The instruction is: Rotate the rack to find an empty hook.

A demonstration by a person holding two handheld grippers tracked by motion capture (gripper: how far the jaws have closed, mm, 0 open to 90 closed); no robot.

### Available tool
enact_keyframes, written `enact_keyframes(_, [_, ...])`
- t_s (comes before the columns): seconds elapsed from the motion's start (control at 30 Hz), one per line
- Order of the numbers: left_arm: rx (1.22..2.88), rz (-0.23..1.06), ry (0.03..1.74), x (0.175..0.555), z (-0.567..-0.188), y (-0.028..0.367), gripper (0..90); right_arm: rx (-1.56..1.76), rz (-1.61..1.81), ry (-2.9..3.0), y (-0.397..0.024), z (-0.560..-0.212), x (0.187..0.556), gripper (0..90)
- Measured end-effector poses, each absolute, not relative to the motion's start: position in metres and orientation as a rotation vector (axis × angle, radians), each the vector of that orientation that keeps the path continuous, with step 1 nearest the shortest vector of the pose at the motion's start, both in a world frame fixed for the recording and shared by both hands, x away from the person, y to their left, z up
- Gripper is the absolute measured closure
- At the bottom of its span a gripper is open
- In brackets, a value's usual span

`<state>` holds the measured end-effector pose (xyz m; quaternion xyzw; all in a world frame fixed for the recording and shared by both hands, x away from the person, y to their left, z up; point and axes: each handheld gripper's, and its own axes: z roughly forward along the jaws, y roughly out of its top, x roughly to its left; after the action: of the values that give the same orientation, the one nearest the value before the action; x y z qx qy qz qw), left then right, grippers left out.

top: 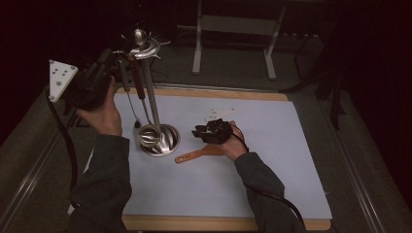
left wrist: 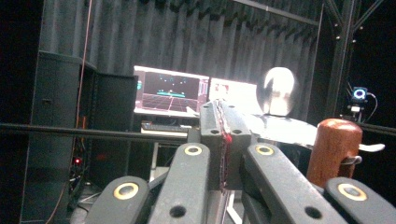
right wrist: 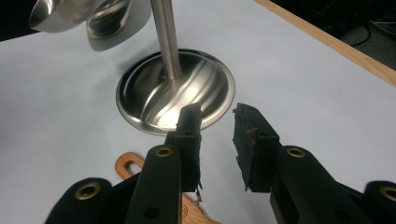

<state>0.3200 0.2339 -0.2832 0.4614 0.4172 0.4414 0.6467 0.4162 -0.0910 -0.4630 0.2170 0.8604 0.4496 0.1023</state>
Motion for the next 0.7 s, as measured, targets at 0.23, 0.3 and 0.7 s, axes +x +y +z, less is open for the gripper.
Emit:
enact_keyframes(0.23, [1.048, 1.002, 0.971, 0.326, -0.283, 0.237, 90.0, 0.649, 1.307, 2.537, -0.096, -0.462, 0.417, 71.4])
enact_keyframes(0.3, [1.044, 1.002, 0.993, 0.328, -0.284, 0.239, 89.9, 0.65, 1.304, 2.537, -0.097, -0.462, 0.418, 71.4])
enact_keyframes(0.7, [1.073, 0.991, 0.979, 0.328, -0.287, 0.243, 89.8, 0.655, 1.265, 2.538, -0.104, -0.463, 0.421, 71.4])
